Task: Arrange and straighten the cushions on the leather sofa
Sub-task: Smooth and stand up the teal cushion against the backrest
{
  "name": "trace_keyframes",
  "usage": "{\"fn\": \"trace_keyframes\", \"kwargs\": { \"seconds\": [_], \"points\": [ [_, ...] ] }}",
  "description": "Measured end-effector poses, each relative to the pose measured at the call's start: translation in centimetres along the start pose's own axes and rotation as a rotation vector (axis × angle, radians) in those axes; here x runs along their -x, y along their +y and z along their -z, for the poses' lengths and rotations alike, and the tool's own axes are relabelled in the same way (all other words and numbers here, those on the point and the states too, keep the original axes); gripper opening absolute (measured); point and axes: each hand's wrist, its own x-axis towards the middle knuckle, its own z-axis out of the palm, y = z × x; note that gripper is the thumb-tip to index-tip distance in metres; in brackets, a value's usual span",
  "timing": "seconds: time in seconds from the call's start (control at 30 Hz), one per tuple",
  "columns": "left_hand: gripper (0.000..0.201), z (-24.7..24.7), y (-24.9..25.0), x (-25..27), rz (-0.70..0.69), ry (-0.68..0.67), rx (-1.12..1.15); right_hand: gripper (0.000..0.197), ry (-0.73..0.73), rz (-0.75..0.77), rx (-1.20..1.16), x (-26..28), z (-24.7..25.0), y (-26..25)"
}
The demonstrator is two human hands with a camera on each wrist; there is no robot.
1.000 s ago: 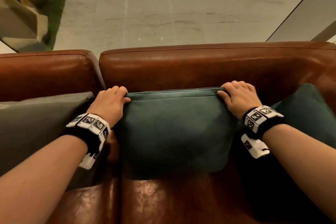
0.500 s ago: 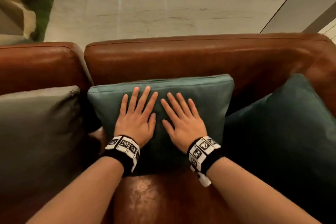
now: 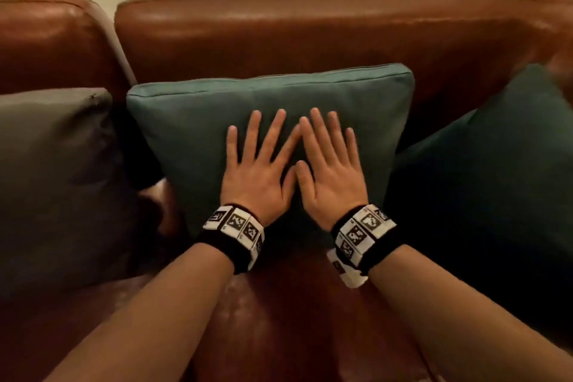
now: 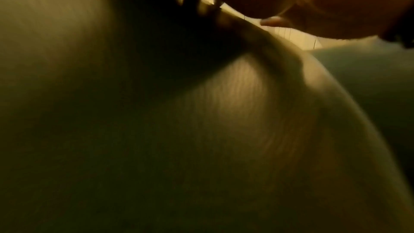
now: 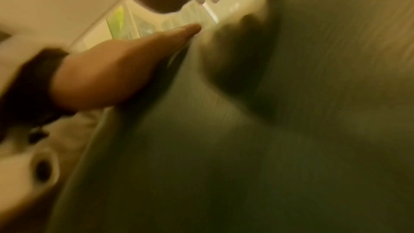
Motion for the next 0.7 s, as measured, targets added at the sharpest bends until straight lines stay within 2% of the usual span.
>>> {"fn": "trace_keyframes", "kwargs": {
  "seconds": [0.07,0.2,0.27,0.33,0.37,0.4,0.47,0.53,0.6,0.7],
  "points": [
    [0.066,-1.7,-0.8,0.0,0.006,0.011,-0.028,0.062,-0.022,0.019,0.088,0.3,-2.0,0.5],
    [0.068,-2.3,-5.9,1.4,0.073,0.088,-0.066,0.066,0.031,-0.220,0.130,1.7,-3.5,7.6],
    [0.070,-2.2,-7.9,2.5,0.201,0.101,-0.054,0.070,0.055,-0.398,0.033,3.1,-3.5,9.8],
    [0.074,-2.0,-7.1,3.1,0.366,0.141,-0.012,0.077,0.119,-0.481,-0.052,4.3,-3.3,8.7],
    [0.075,-2.1,-5.8,3.4,0.394,0.161,0.019,0.077,0.151,-0.440,-0.065,4.7,-3.2,6.9],
    [0.076,-2.8,-4.0,3.9,0.346,0.176,0.050,0.076,0.175,-0.348,-0.063,5.1,-3.4,4.6],
    [0.074,-5.6,-0.4,5.7,0.093,0.172,0.070,0.071,0.160,-0.103,-0.012,5.8,-5.4,0.2],
    [0.074,-8.8,0.7,7.7,-0.053,0.134,0.018,0.068,0.112,0.020,0.081,6.2,-8.3,-1.4],
    [0.071,-11.0,-0.4,9.1,-0.040,0.106,-0.045,0.068,0.129,0.021,0.165,6.7,-10.4,0.7],
    [0.066,-11.8,-2.9,11.4,-0.016,0.038,-0.066,0.065,0.142,-0.044,0.171,8.9,-11.4,4.9]
  ]
}}
